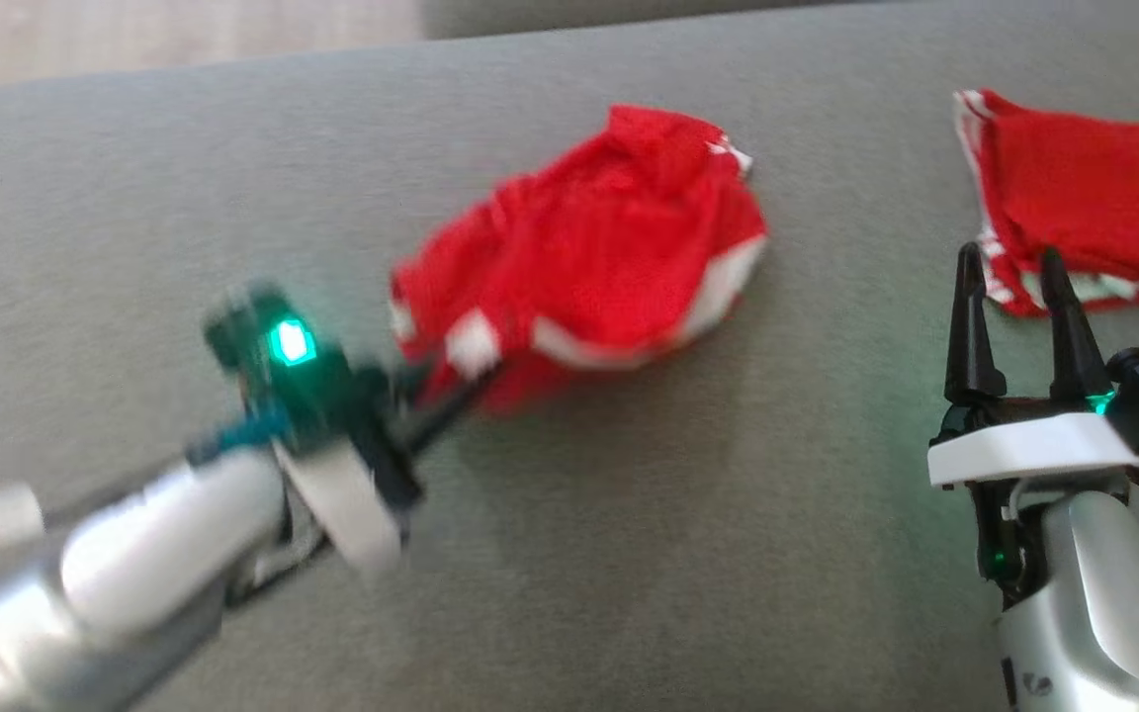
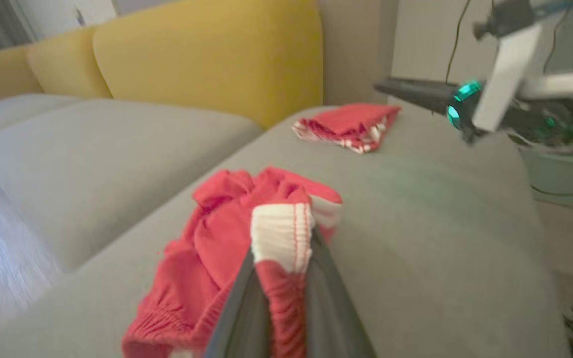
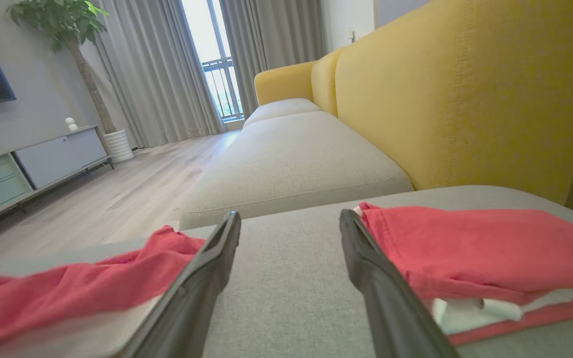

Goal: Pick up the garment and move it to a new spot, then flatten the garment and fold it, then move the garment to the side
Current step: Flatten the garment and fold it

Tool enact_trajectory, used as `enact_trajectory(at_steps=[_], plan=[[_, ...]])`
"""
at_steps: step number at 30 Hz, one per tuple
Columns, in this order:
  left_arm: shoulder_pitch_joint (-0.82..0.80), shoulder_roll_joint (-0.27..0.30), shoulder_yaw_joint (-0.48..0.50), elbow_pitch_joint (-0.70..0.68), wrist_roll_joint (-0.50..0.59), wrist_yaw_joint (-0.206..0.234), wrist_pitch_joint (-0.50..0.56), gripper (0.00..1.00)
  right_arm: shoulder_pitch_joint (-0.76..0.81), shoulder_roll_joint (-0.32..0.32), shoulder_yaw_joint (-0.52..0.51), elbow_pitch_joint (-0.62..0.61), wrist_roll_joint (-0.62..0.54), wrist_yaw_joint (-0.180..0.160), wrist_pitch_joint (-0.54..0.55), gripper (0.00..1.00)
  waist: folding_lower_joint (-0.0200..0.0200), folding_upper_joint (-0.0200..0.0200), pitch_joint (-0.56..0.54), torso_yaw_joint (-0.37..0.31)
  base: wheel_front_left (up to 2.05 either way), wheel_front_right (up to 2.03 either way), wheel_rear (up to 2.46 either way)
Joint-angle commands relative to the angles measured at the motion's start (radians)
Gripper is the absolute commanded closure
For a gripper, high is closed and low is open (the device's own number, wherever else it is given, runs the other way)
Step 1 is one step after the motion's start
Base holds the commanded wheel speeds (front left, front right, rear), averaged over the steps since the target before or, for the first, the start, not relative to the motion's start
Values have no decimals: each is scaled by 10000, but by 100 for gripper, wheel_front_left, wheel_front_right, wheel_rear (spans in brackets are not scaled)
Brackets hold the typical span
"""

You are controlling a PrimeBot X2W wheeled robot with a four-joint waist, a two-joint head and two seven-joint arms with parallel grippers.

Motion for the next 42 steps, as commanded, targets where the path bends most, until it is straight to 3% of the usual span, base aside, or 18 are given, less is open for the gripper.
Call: enact_trajectory(at_steps=[1,6,11,12,13,14,20,26,31,35,38,42], plan=[[0,529,58,-429,156,16,95,100,-141,-18,197,-272,-108,65,-91,0,1,0,-307,549,0,0,0],[705,616,-395,-475,574,16,363,100,-154,-18,251,-224,-182,65,-53,0,1,0,-451,914,0,0,0],[1329,333,-530,223,1104,177,402,100,-158,-18,388,-156,-179,65,28,0,1,0,-614,1061,0,0,0],[1443,259,-535,421,1142,284,353,92,-144,-18,413,-147,-175,65,39,0,1,0,-650,1061,0,0,0],[1536,190,-537,598,1197,401,267,33,-126,-18,435,-139,-174,65,49,0,1,0,-683,1055,0,0,0],[1647,126,-530,793,1207,544,190,0,-104,-18,454,-136,-176,65,61,0,1,0,-714,1044,0,0,0],[2399,-135,70,1694,679,1383,-320,0,119,-18,441,-228,-230,65,174,0,1,0,-951,979,0,0,0],[3042,-129,1494,1668,-154,2098,-515,0,404,-18,320,-371,-253,65,248,0,1,0,-1174,1130,0,0,0],[3891,-337,3929,598,-366,2915,-526,0,649,-18,282,-509,-223,65,299,0,1,0,-1307,1295,0,0,0],[5056,-1047,6429,-558,16,3426,-528,0,848,-18,351,-586,-116,65,318,0,1,0,-1358,1353,0,0,0],[5978,-1892,7938,-1296,582,3405,-529,0,992,-18,364,-625,-53,65,358,0,1,0,-1315,1419,0,0,0],[6766,-2960,8968,-1680,1487,2841,-529,0,1029,-18,288,-723,-212,65,507,0,1,0,-1143,1612,0,0,0]])
